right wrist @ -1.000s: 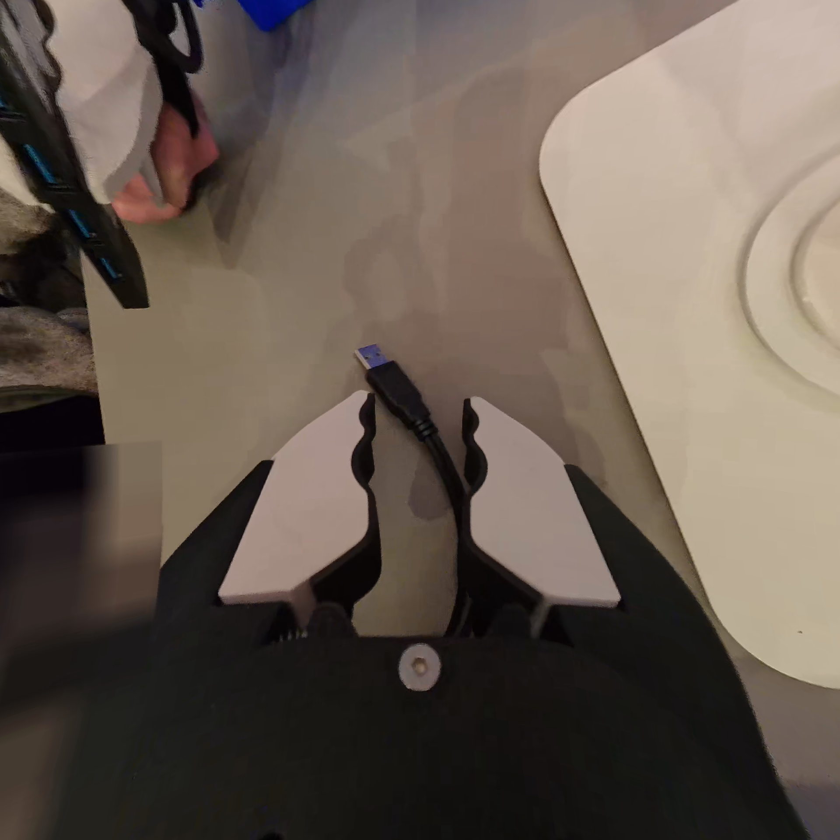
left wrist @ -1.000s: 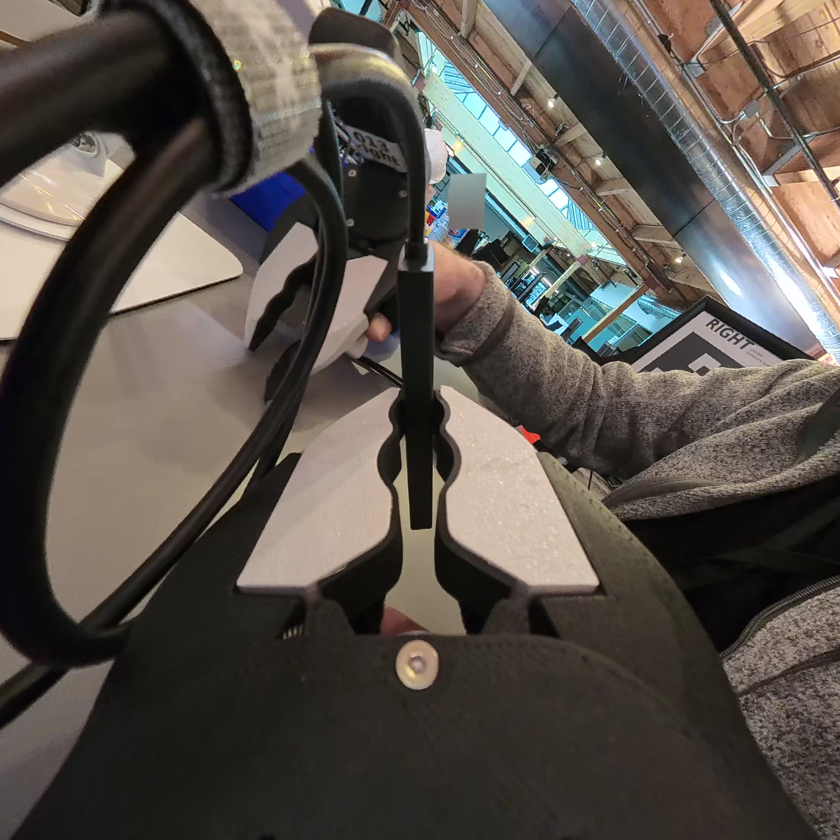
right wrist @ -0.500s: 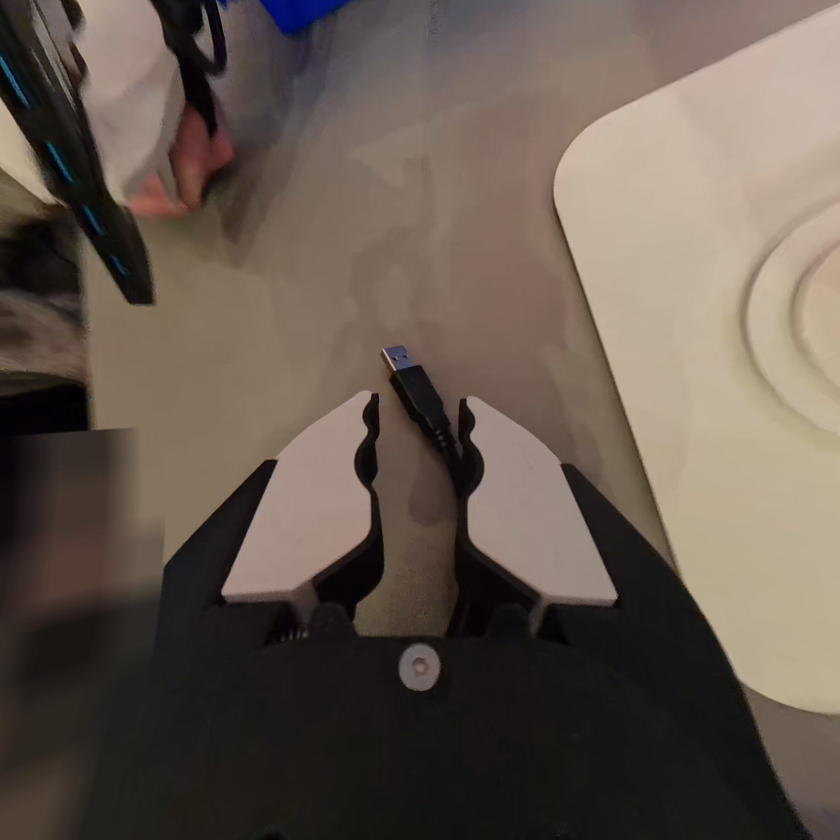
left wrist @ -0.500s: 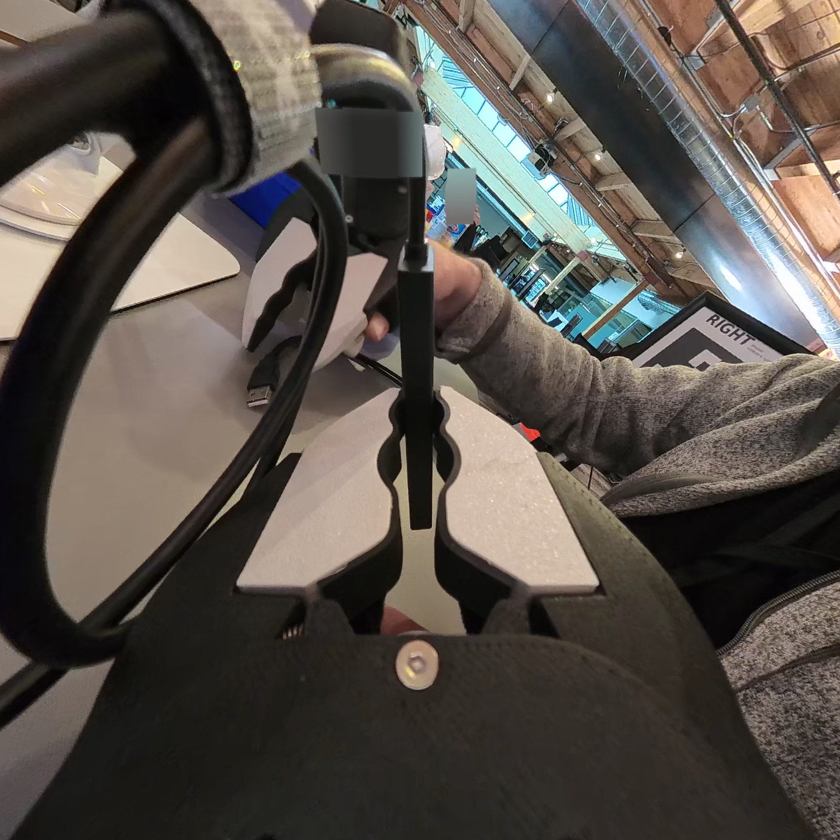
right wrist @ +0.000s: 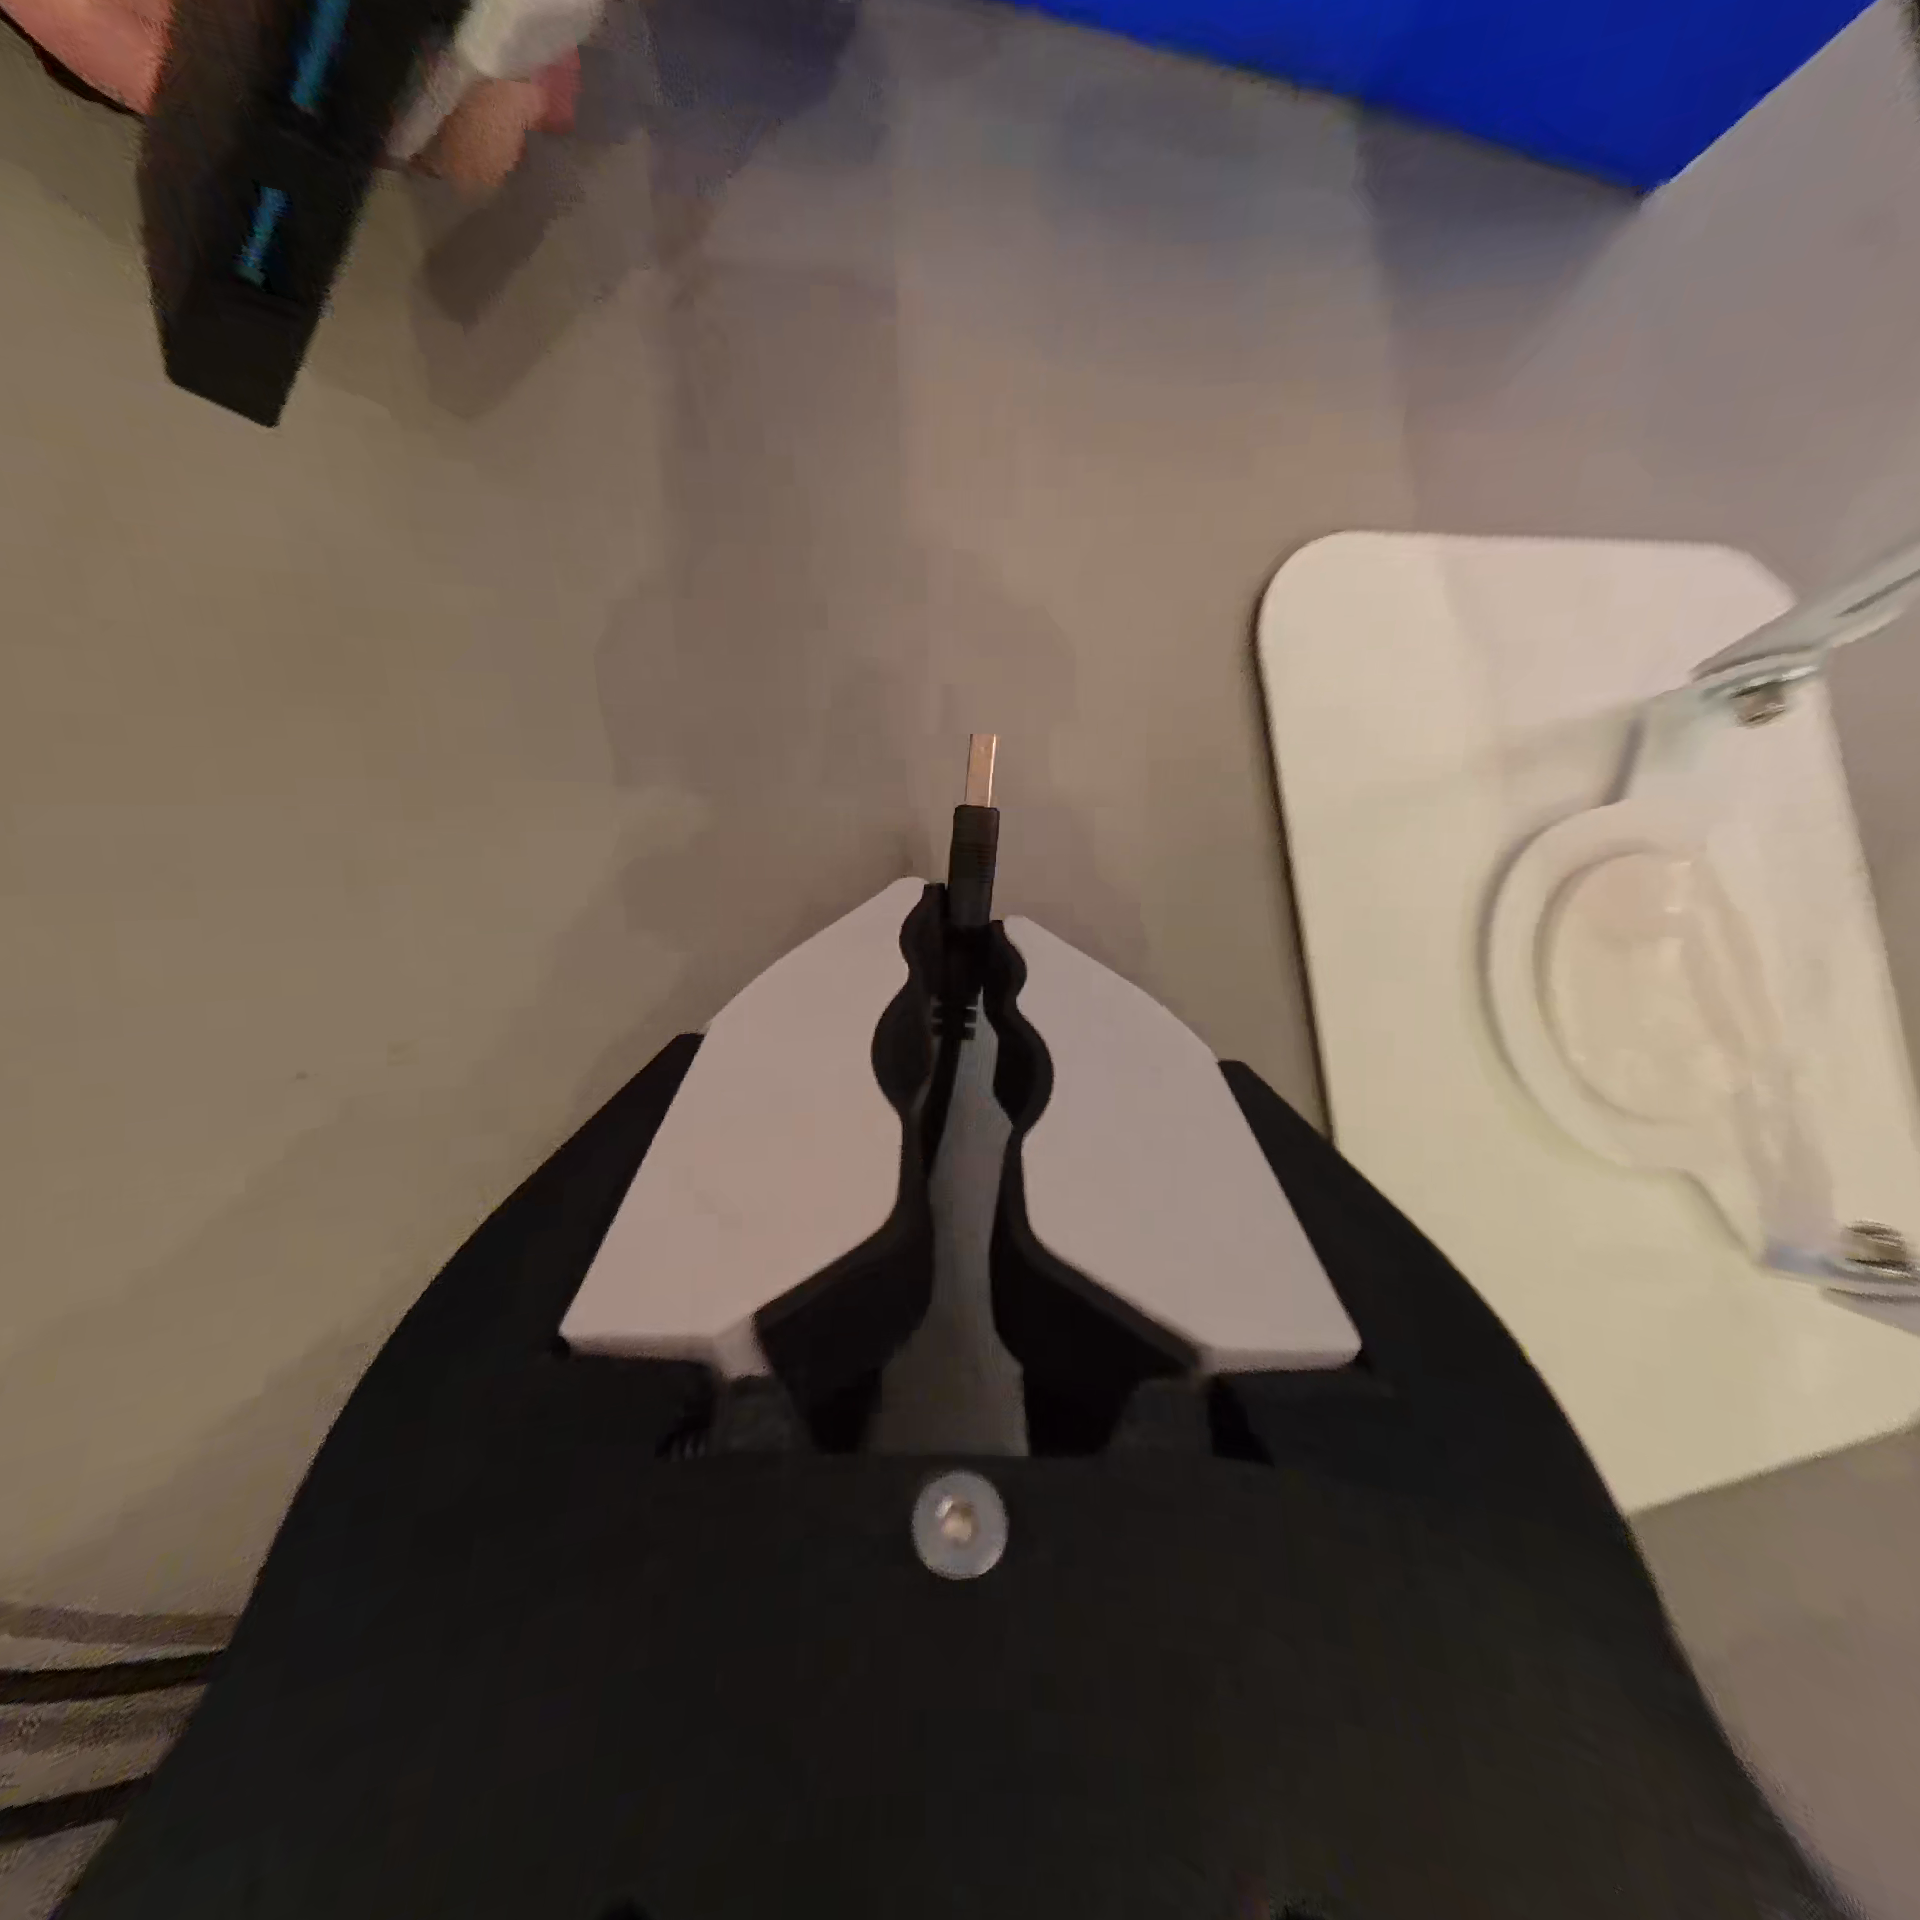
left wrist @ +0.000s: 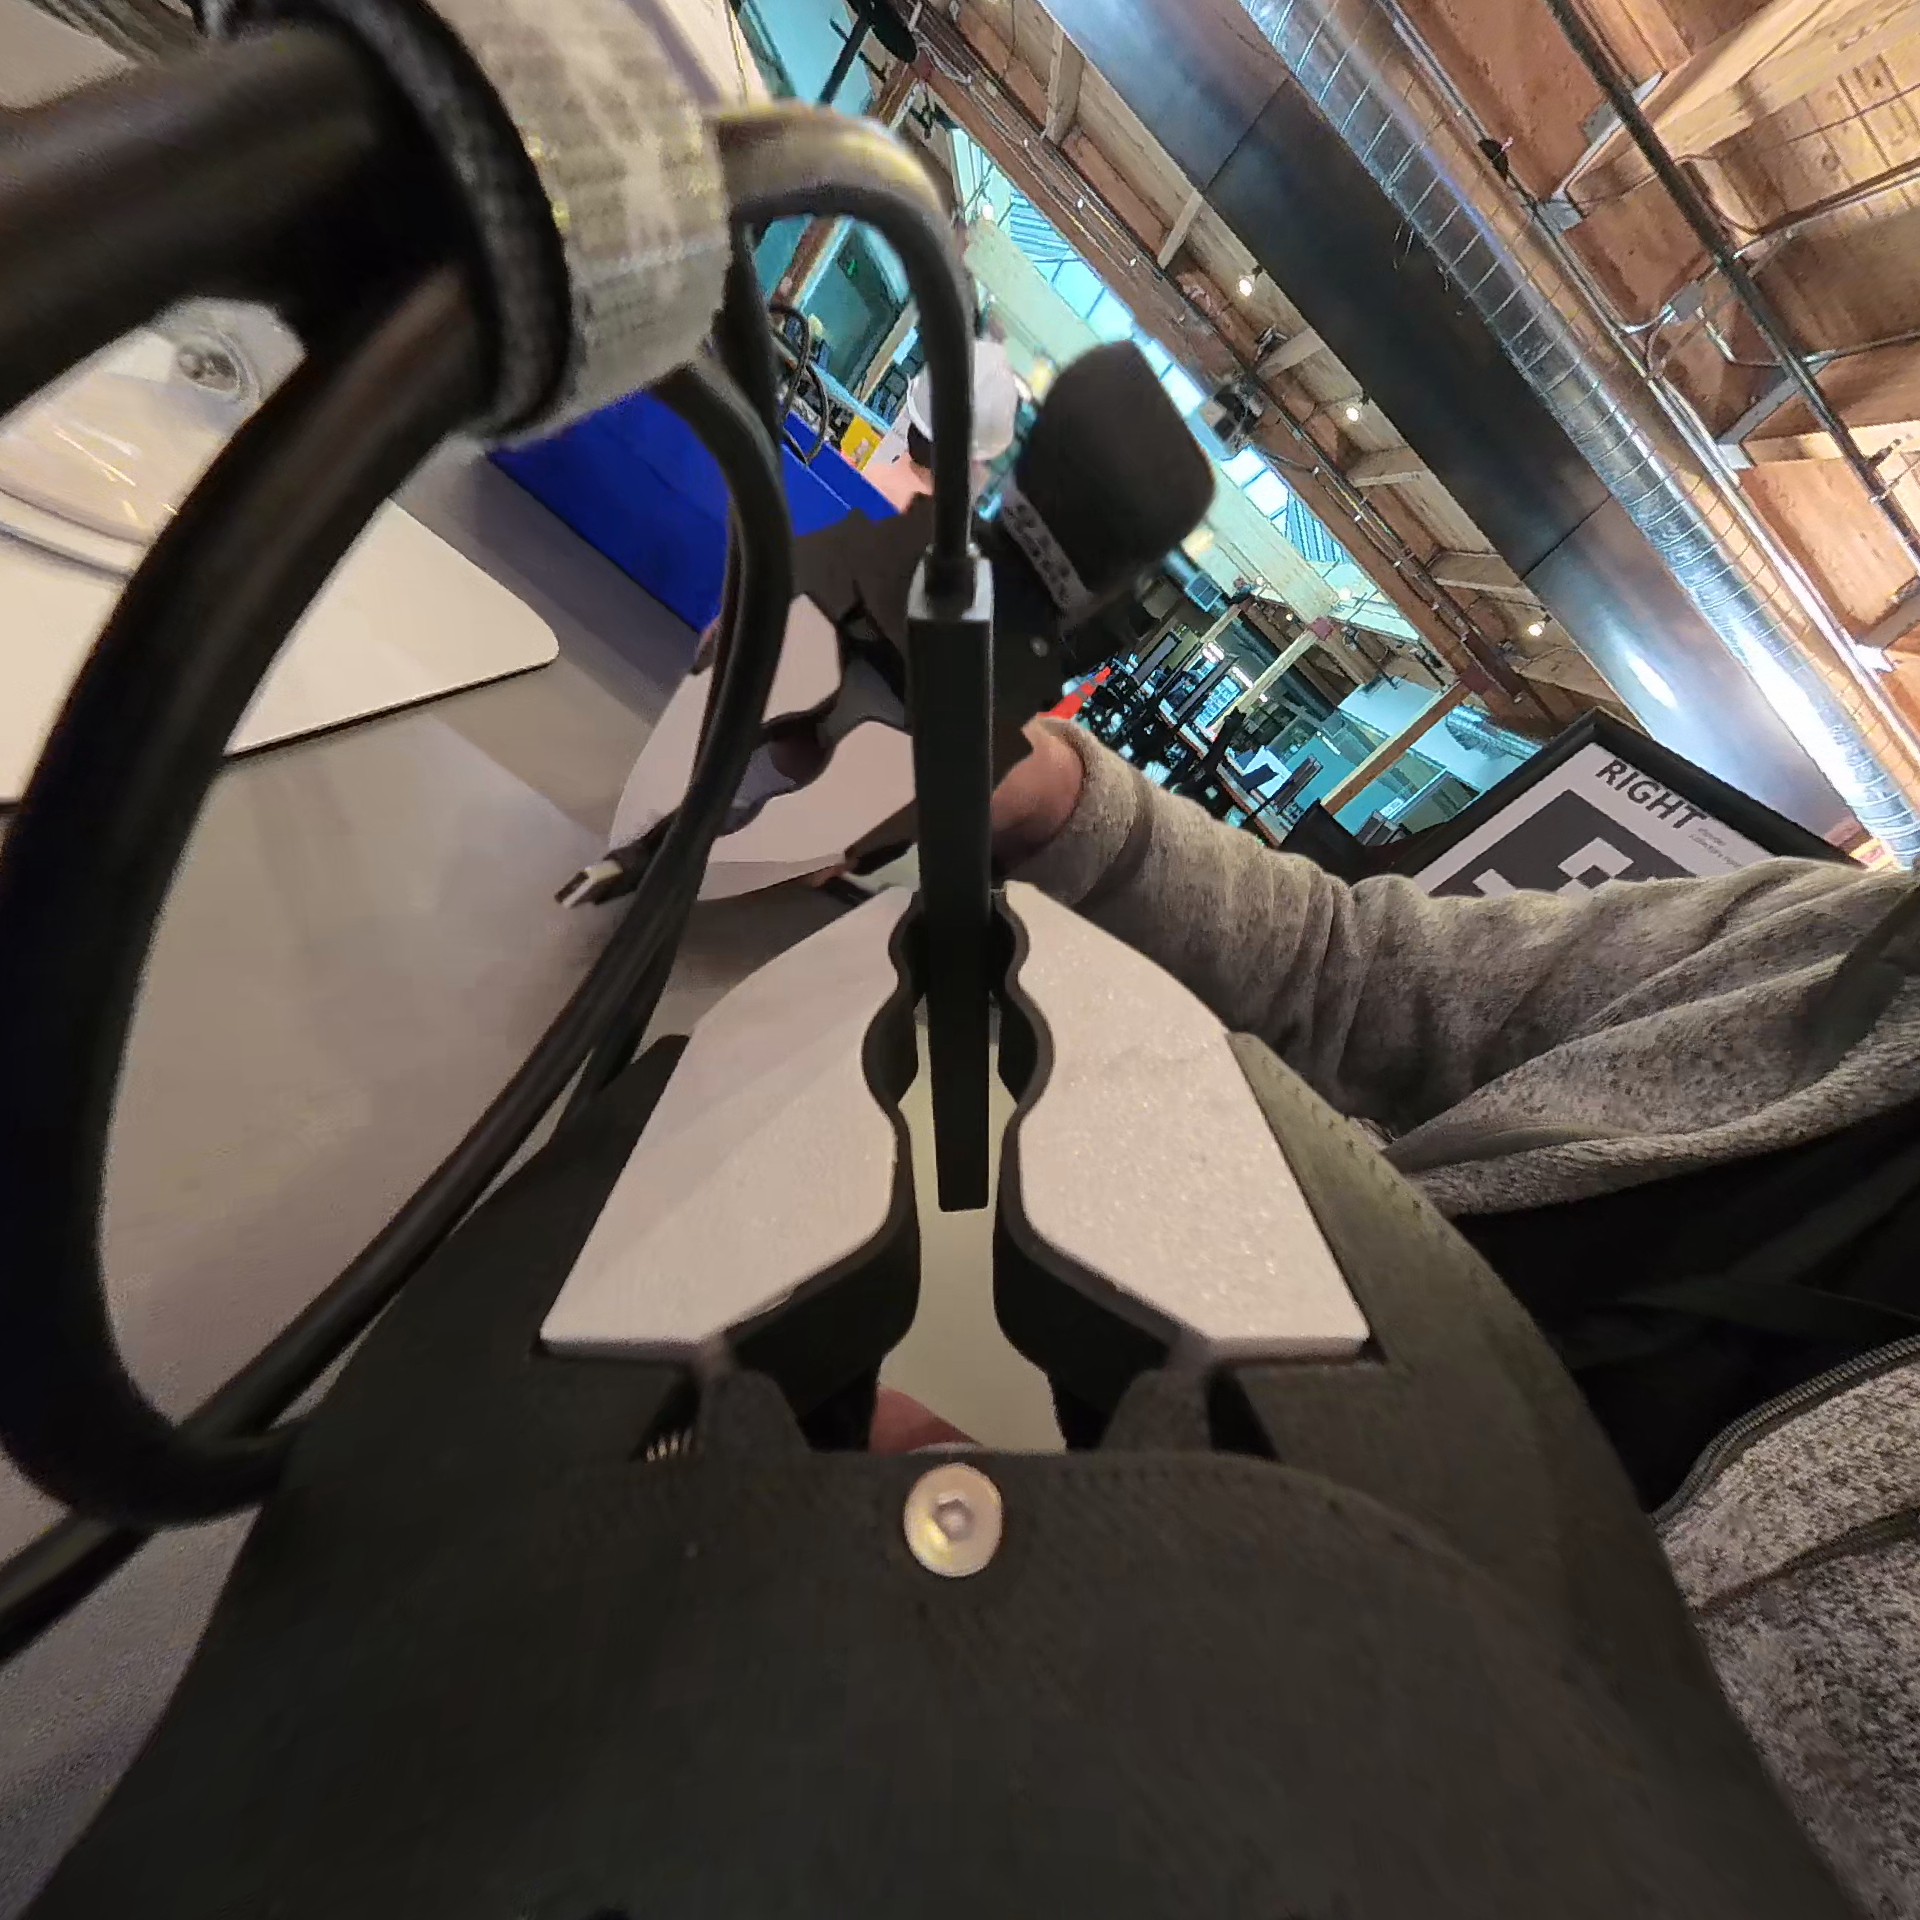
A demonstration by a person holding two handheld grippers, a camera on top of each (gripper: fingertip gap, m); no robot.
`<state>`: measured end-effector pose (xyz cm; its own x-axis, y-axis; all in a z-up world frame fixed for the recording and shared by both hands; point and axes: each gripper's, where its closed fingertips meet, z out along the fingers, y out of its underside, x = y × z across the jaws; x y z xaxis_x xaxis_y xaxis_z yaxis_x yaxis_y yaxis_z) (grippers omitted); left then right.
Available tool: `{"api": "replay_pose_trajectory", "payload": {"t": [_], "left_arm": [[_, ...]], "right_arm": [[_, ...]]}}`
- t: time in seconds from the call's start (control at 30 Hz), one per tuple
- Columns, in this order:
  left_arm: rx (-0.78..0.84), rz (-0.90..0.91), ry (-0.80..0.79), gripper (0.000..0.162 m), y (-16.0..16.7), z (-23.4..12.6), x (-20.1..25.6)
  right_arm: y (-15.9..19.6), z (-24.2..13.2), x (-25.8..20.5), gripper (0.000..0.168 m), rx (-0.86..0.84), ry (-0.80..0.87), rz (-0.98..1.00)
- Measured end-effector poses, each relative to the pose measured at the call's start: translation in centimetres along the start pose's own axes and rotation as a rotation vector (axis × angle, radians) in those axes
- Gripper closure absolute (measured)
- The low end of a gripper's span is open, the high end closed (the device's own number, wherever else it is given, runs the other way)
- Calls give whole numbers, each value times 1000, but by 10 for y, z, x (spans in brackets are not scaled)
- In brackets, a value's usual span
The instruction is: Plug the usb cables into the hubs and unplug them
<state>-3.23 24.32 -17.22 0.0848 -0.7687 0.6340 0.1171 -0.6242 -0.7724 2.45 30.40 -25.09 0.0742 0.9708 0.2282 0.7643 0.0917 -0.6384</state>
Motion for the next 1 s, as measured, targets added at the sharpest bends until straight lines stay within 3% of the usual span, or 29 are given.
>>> {"api": "replay_pose_trajectory", "payload": {"t": [0.1,0.27,0.47,0.73,1.0], "left_arm": [[31,-13,22,152,-7,-1,4],[56,59,51,152,-16,-3,15],[75,36,169,152,-26,2,39],[168,-101,273,151,-35,6,52],[207,-217,331,151,-33,19,56]], "right_arm": [[-17,-22,6,160,28,161,-145],[-54,-65,-14,161,105,231,-373],[-90,-97,-24,160,43,510,-746],[-116,-115,-34,161,-29,792,-1138],[-117,-118,-38,160,-98,851,-1375]]}}
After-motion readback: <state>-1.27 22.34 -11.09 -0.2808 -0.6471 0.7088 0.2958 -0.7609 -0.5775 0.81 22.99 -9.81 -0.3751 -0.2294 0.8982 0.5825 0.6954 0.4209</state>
